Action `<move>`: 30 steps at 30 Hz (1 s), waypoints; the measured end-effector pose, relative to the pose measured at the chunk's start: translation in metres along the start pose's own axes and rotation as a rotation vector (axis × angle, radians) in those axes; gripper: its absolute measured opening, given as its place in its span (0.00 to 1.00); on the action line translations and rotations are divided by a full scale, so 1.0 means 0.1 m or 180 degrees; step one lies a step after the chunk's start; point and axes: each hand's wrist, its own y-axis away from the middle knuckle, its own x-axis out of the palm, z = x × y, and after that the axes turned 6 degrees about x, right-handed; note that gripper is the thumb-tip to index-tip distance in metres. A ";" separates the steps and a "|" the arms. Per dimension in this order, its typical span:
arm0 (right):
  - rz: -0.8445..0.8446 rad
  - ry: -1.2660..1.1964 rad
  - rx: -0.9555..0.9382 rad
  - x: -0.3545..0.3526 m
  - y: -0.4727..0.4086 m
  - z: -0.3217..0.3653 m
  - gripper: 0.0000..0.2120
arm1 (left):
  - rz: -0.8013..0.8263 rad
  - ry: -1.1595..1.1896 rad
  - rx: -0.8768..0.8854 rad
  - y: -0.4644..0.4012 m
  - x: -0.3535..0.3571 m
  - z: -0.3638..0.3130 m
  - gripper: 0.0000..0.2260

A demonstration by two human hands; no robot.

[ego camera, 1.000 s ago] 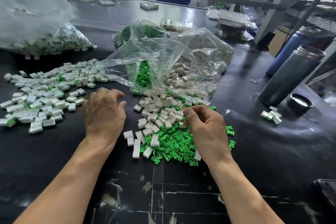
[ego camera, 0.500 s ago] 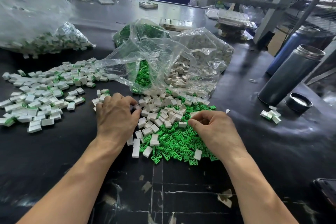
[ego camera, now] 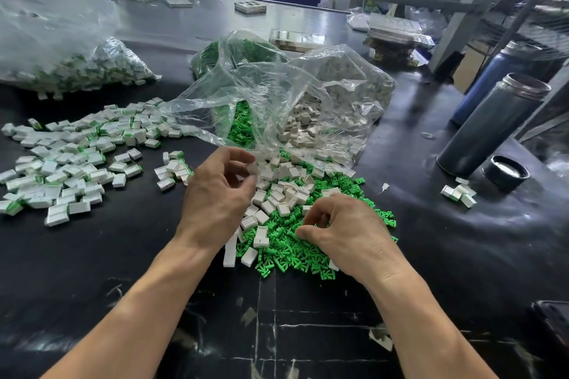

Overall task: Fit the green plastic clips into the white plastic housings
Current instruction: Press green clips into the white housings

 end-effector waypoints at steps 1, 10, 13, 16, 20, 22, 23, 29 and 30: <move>0.0033 -0.0071 -0.0007 0.00 0.00 0.00 0.10 | 0.0025 0.0251 -0.0055 0.00 0.01 -0.02 0.09; -0.0260 -0.2131 -0.0090 0.05 -0.04 -0.03 0.06 | 0.0369 0.1303 -0.0138 0.10 0.10 -0.14 0.08; -0.0306 -0.2989 -0.0246 0.06 -0.04 -0.02 0.02 | 0.0478 0.1325 -0.0142 0.12 0.15 -0.15 0.08; -0.0234 -0.3520 -0.0466 0.05 -0.04 -0.03 0.06 | 0.0579 0.1306 -0.0158 0.14 0.18 -0.15 0.08; -0.0123 -0.3614 -0.0761 0.07 -0.04 0.00 0.10 | 0.0626 0.1331 -0.0139 0.15 0.18 -0.14 0.07; -0.0116 -0.3566 -0.0801 0.08 -0.05 0.00 0.11 | 0.0605 0.1343 -0.0115 0.15 0.18 -0.15 0.07; -0.0135 -0.3547 -0.0815 0.09 -0.05 0.00 0.11 | 0.0606 0.1350 -0.0098 0.15 0.18 -0.15 0.07; -0.0288 -0.3648 -0.0849 0.10 -0.02 0.02 0.05 | 0.0650 0.1369 -0.0032 0.16 0.18 -0.16 0.07; -0.0346 -0.3651 -0.0839 0.09 -0.01 0.02 0.03 | 0.0663 0.1352 -0.0041 0.16 0.18 -0.16 0.07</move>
